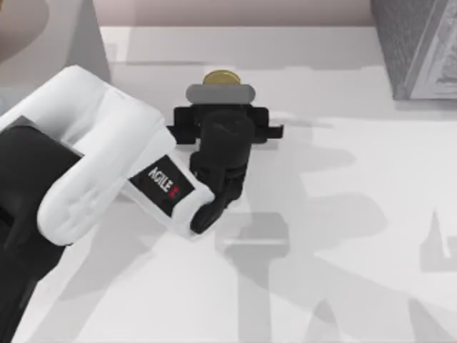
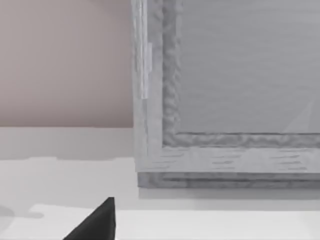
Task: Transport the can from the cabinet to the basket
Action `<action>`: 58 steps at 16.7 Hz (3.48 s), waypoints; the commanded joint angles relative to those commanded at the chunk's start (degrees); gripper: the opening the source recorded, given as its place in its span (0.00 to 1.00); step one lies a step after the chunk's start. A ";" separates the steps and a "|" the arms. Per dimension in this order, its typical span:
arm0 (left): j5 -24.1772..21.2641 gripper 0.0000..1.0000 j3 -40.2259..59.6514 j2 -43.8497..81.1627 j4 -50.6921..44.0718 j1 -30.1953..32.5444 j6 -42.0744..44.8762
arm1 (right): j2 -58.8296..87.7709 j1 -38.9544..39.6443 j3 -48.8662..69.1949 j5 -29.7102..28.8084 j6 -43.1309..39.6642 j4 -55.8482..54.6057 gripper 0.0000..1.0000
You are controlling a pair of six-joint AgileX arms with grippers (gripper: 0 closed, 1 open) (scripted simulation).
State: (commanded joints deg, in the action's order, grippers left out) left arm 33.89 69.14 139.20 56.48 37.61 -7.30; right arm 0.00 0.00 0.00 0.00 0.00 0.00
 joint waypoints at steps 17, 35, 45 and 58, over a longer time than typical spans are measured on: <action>0.10 0.00 -0.24 -0.49 -0.34 0.26 0.03 | 0.00 0.00 0.00 0.00 0.00 0.00 1.00; 9.06 0.00 -29.67 -85.71 -54.65 8.48 -3.31 | 0.00 0.00 0.00 0.00 0.00 0.00 1.00; 12.28 0.00 -45.13 -122.52 -80.33 11.41 -4.78 | 0.00 0.00 0.00 0.00 0.00 0.00 1.00; -2.41 0.00 -32.75 -111.94 -68.44 3.51 -14.22 | 0.00 0.00 0.00 0.00 0.00 0.00 1.00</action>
State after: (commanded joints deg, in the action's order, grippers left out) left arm 31.48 36.40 27.26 -11.95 41.12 -21.52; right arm 0.00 0.00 0.00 0.00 0.00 0.00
